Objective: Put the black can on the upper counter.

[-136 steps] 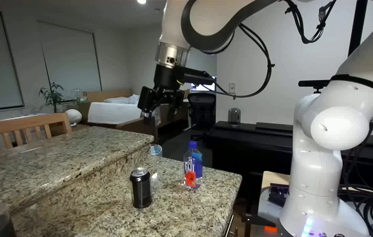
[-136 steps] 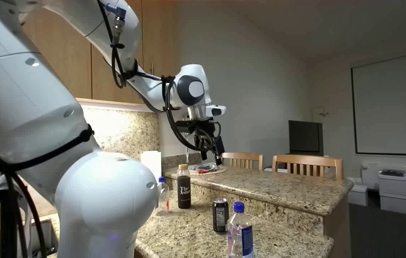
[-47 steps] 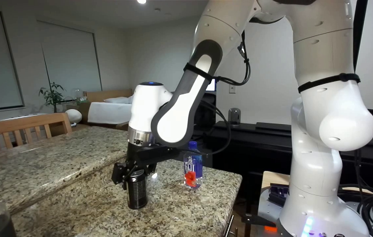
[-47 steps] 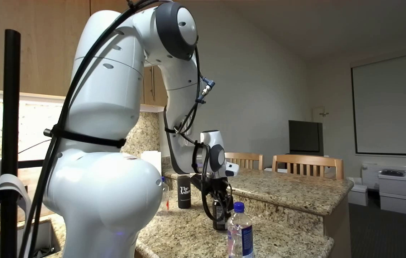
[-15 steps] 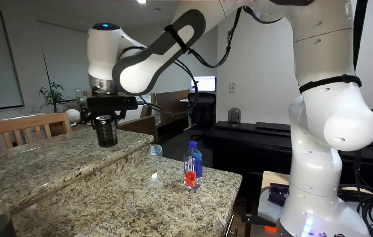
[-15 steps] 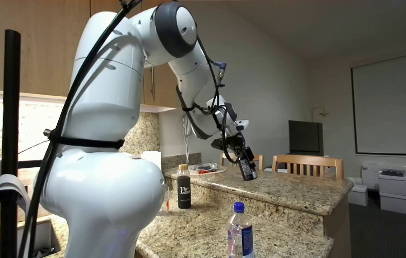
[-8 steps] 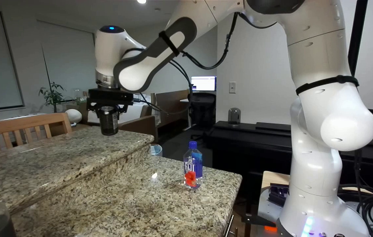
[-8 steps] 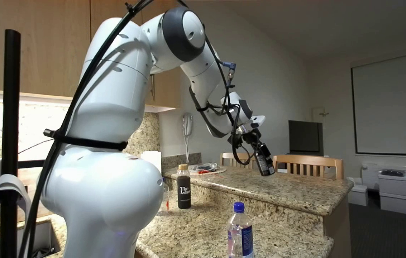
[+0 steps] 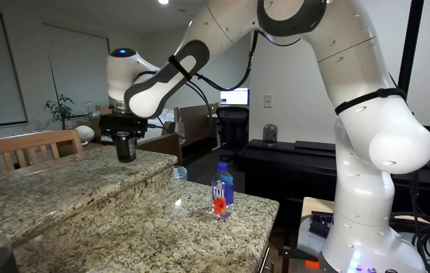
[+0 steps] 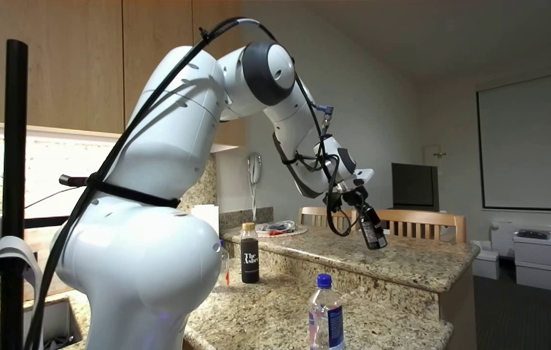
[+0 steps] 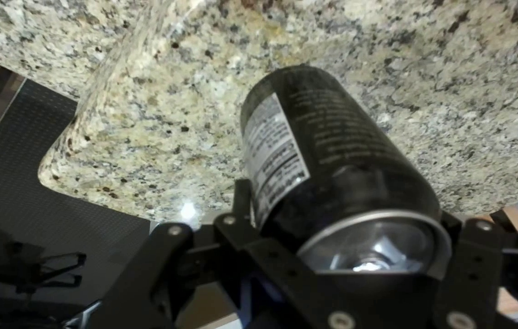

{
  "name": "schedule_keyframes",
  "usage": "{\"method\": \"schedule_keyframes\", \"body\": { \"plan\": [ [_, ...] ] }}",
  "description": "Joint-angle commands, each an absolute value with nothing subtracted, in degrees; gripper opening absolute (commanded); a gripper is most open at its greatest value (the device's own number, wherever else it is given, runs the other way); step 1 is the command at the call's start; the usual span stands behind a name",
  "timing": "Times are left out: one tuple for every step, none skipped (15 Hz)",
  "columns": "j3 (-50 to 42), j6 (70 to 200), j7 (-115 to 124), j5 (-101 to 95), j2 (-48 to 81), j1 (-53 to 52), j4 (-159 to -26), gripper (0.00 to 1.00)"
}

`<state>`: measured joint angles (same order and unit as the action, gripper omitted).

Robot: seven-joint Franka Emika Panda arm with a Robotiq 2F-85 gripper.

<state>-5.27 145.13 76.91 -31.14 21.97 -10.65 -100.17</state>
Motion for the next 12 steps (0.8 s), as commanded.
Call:
{"method": "schedule_keyframes", "body": {
  "plan": [
    [-5.38,145.69,75.89,-26.48,24.3,-10.3,-97.14,0.49],
    [-5.38,145.58,75.32,-24.99,24.5,-10.03,-96.83,0.49],
    [-5.49,145.75,75.15,-23.75,24.79,-9.96,-96.59,0.49],
    [-5.62,145.57,75.22,-22.63,25.28,-10.01,-96.24,0.49],
    [-5.74,145.13,75.06,-21.54,25.59,-9.95,-95.86,0.49],
    [-5.95,144.64,75.37,-20.83,26.09,-10.13,-95.47,0.49],
    [-6.03,144.55,75.28,-20.02,26.34,-10.1,-95.26,0.49],
    [-6.11,144.36,75.13,-19.3,26.6,-10.06,-95.12,0.49],
    [-6.17,144.18,75.12,-18.7,26.85,-10.09,-95.03,0.49],
    [-6.3,143.93,75.22,-18.21,27.12,-10.2,-94.89,0.49],
    [-6.36,143.6,75.09,-17.77,27.31,-10.23,-94.75,0.49],
    [-6.44,143.41,75.08,-17.6,27.37,-10.28,-94.52,0.49]
  ]
}}
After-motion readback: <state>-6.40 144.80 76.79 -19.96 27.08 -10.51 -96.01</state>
